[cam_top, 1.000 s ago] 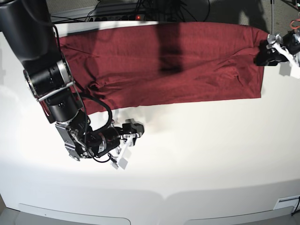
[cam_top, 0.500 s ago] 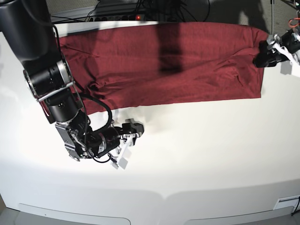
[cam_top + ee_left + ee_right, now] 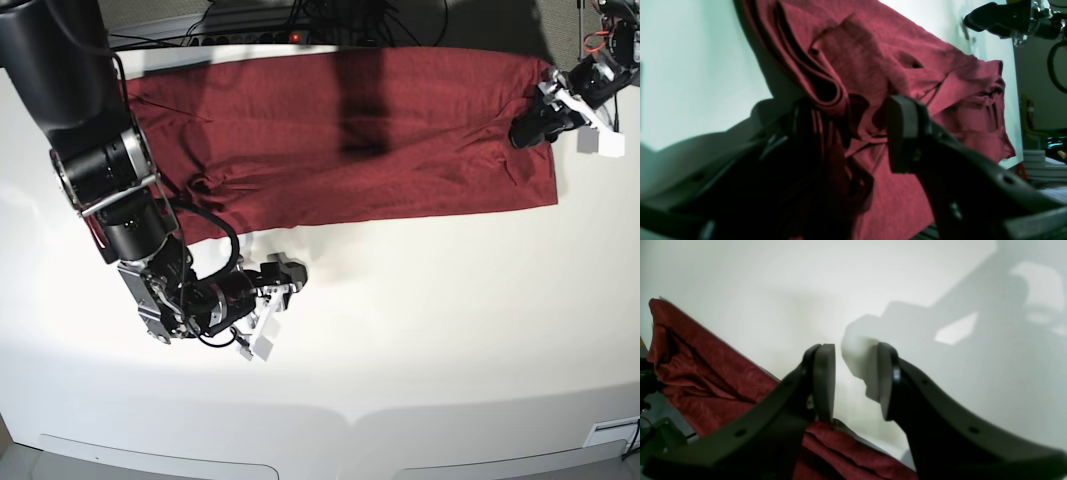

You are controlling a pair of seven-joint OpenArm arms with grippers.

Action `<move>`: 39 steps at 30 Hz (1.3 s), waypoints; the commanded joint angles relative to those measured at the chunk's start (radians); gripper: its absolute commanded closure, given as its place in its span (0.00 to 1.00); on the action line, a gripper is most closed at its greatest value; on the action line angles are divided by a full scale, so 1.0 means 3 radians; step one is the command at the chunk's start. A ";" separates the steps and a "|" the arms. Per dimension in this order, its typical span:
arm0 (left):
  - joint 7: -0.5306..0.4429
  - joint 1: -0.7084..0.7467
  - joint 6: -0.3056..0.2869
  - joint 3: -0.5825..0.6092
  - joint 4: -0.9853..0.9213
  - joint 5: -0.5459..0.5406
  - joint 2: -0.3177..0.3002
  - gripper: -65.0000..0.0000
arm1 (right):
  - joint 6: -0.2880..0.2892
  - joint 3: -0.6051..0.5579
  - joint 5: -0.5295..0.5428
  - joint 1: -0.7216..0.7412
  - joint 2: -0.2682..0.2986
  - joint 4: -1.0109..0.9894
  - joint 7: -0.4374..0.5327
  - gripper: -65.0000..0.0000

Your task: Fold the T-shirt properly

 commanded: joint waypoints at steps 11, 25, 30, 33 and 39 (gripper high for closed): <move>-0.0551 0.0112 0.0120 0.0022 -0.0019 0.0441 0.0051 0.71 | 0.0015 0.0011 0.0027 0.0112 0.0010 0.0034 -0.0024 0.67; -0.0543 0.0109 0.0120 -0.0029 -0.0019 0.0443 0.0141 1.00 | 0.0015 0.0011 0.0028 0.0112 0.0009 0.0034 -0.0028 0.67; -0.0613 0.0100 0.0120 -0.0458 -0.0019 0.0445 0.0132 1.00 | 0.0015 0.0011 0.0029 0.0112 0.0009 0.0034 -0.0062 0.67; -0.0613 0.0102 0.0120 -0.0682 -0.0020 0.0570 0.0079 1.00 | 0.0015 0.0011 0.0075 0.0113 0.0009 0.0034 -0.0066 0.67; -0.0721 0.0100 0.0120 -0.0745 -0.0020 0.0615 -0.0189 1.00 | 0.0015 0.0011 0.0495 0.0117 0.0009 0.0034 -0.0139 0.67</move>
